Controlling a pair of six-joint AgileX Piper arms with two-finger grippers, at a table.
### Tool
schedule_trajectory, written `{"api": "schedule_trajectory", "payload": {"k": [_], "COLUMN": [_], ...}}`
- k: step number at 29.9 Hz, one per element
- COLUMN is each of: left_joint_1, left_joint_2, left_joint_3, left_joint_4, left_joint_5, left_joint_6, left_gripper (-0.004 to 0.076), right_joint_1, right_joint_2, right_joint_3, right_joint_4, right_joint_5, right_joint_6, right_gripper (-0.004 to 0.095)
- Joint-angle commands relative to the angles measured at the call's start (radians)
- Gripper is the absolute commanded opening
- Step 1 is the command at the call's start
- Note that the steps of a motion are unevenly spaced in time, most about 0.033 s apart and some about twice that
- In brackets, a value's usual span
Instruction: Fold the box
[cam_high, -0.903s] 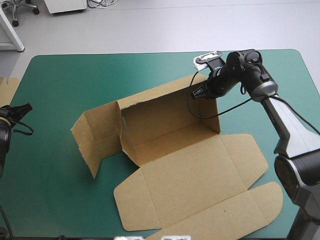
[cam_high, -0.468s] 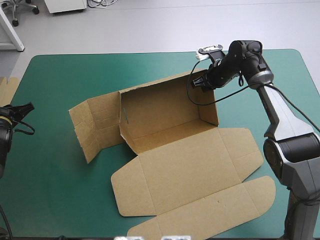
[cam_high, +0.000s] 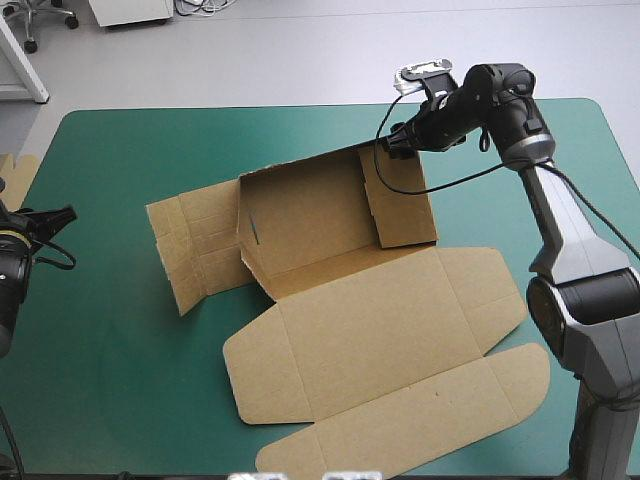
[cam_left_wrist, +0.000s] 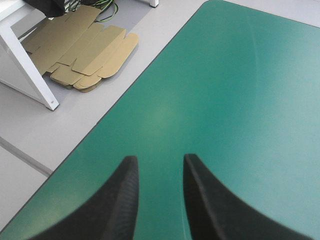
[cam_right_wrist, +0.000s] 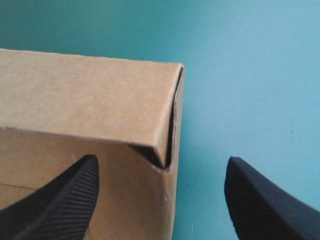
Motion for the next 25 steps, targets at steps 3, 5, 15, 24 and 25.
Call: {"api": "schedule_trajectory", "payload": {"k": [3, 5, 15, 24, 25], "left_joint_1": [-0.006, -0.006, -0.006, -0.006, -0.006], "left_joint_2": [-0.025, -0.025, -0.025, -0.025, -0.025], "left_joint_3": [-0.024, -0.024, -0.024, -0.024, -0.024], "left_joint_4": [0.016, 0.016, 0.016, 0.016, 0.009], "left_joint_5": [-0.058, -0.056, -0.056, -0.056, -0.056], "left_joint_6": [0.000, 0.000, 0.000, 0.000, 0.000], "left_gripper": [0.0222, 0.0222, 0.0222, 0.0222, 0.0222], "right_joint_1": [-0.005, -0.005, -0.005, 0.038, 0.038], "right_joint_2": [-0.166, -0.228, -0.572, -0.706, -0.690], "right_joint_3": [-0.020, 0.028, 0.611, 1.114, 1.120], "right_joint_4": [-0.020, -0.016, -0.013, 0.085, 0.085], "right_joint_5": [0.030, 0.028, -0.289, -0.770, -0.778], "right_joint_6": [0.002, -0.013, -0.038, -0.096, -0.096], "right_gripper": [0.0578, 0.0569, 0.0567, 0.0568, 0.0568]}}
